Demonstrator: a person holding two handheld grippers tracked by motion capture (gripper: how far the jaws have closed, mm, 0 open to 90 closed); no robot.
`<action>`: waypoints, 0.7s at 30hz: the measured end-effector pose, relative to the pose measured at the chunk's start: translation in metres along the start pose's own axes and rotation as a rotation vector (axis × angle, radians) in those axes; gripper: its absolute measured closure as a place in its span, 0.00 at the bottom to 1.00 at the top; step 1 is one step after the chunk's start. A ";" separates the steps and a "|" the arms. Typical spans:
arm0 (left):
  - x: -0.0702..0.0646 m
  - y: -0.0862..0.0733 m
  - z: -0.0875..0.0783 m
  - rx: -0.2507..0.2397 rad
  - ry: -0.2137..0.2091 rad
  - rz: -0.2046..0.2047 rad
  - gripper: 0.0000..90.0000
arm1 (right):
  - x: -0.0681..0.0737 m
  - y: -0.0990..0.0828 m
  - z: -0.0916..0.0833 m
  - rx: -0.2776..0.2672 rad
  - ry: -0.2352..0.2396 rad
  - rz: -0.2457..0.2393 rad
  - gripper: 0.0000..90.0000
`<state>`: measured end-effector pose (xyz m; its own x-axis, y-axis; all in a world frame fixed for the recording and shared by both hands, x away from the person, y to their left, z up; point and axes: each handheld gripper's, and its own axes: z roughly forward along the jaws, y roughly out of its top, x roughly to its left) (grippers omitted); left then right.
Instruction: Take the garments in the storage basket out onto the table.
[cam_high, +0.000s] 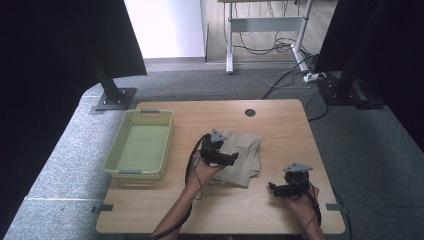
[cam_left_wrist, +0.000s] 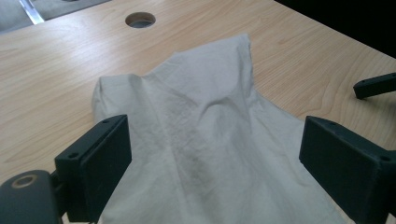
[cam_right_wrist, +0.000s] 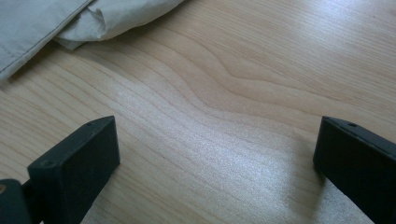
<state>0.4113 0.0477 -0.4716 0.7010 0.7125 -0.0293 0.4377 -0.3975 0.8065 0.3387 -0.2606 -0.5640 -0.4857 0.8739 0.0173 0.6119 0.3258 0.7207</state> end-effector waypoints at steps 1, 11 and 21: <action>0.001 -0.001 -0.004 -0.002 0.000 0.001 0.10 | 0.000 0.000 0.000 0.000 0.000 0.000 0.00; 0.004 -0.010 -0.020 -0.008 -0.003 0.004 0.09 | 0.000 0.000 0.000 -0.001 0.000 0.001 0.00; 0.010 -0.026 -0.042 -0.013 0.006 0.021 0.08 | 0.001 0.000 0.000 0.000 0.005 -0.006 0.00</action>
<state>0.3832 0.0895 -0.4674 0.7066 0.7076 -0.0088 0.4158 -0.4051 0.8143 0.3381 -0.2603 -0.5640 -0.4929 0.8699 0.0167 0.6086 0.3311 0.7211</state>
